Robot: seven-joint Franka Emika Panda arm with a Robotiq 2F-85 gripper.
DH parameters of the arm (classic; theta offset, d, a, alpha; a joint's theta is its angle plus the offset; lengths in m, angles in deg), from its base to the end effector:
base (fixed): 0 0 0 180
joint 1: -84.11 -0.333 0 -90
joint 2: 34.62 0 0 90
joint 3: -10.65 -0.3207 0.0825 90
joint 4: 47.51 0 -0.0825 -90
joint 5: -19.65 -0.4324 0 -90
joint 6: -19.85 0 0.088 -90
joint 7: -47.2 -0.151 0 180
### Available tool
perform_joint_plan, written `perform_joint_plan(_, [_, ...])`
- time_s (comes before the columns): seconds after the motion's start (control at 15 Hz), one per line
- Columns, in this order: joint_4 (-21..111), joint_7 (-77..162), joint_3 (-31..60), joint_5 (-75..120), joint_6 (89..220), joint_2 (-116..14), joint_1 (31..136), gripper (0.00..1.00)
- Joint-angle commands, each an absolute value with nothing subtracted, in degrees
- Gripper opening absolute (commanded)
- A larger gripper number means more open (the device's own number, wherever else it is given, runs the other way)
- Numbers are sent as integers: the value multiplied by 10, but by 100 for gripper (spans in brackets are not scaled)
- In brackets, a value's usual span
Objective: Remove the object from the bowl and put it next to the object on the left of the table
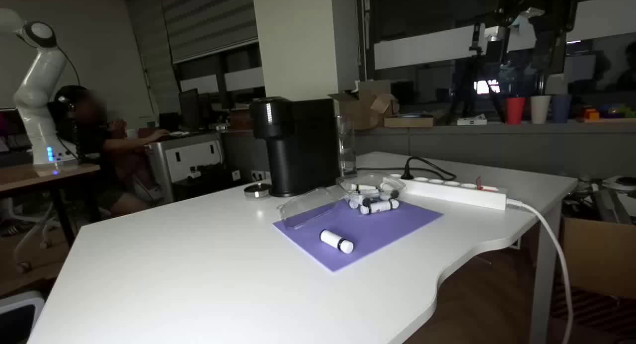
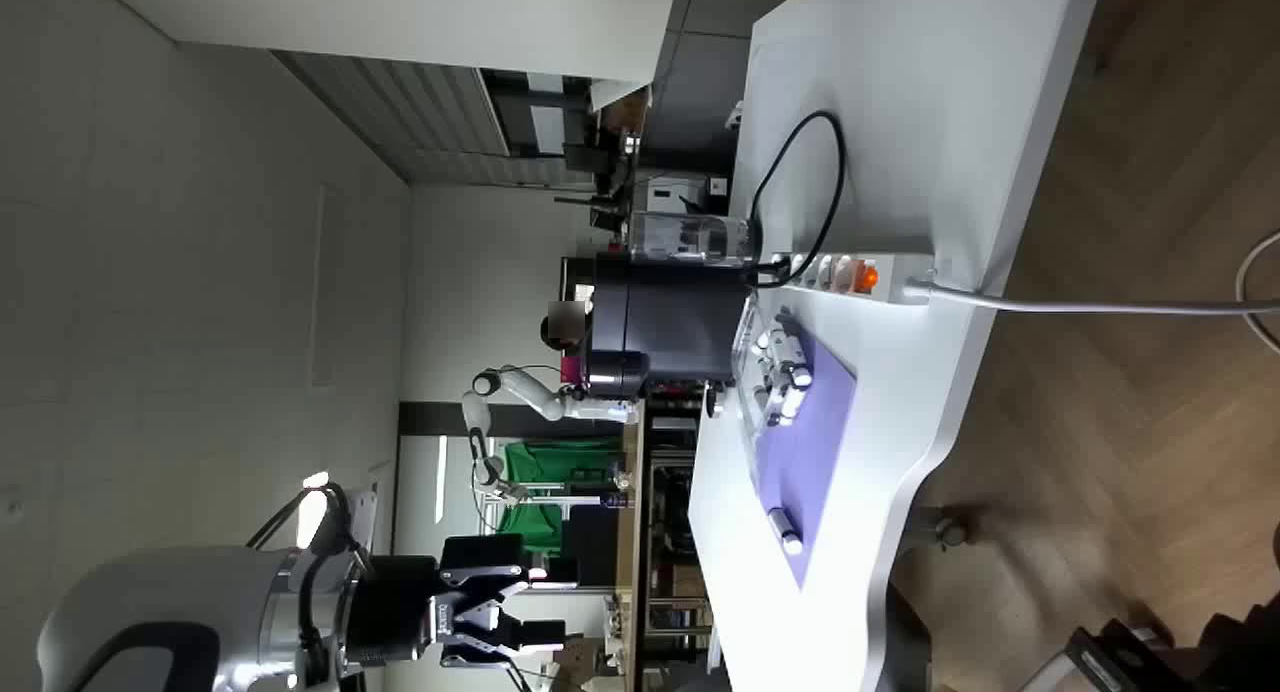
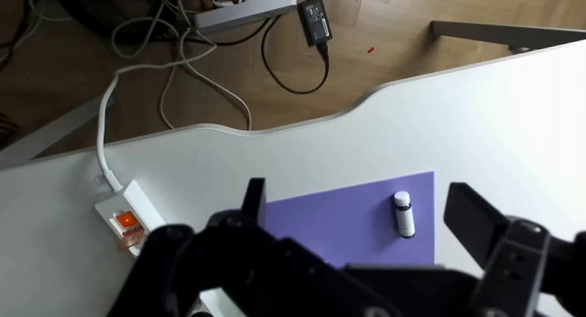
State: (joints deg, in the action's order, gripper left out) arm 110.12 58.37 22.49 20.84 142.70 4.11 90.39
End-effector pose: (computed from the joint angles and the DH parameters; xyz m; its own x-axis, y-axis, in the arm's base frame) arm 0.3656 -0.1057 0.3492 0.9941 -0.0734 0.0796 -0.0655 -0.9931 -0.0968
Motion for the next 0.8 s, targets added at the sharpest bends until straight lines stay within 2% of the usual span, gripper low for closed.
perform_joint_plan(0.0, [1100,586,221,206,1426,40,908,100])
perform_joint_plan(0.73, [1081,627,233,212,1433,15,897,100])
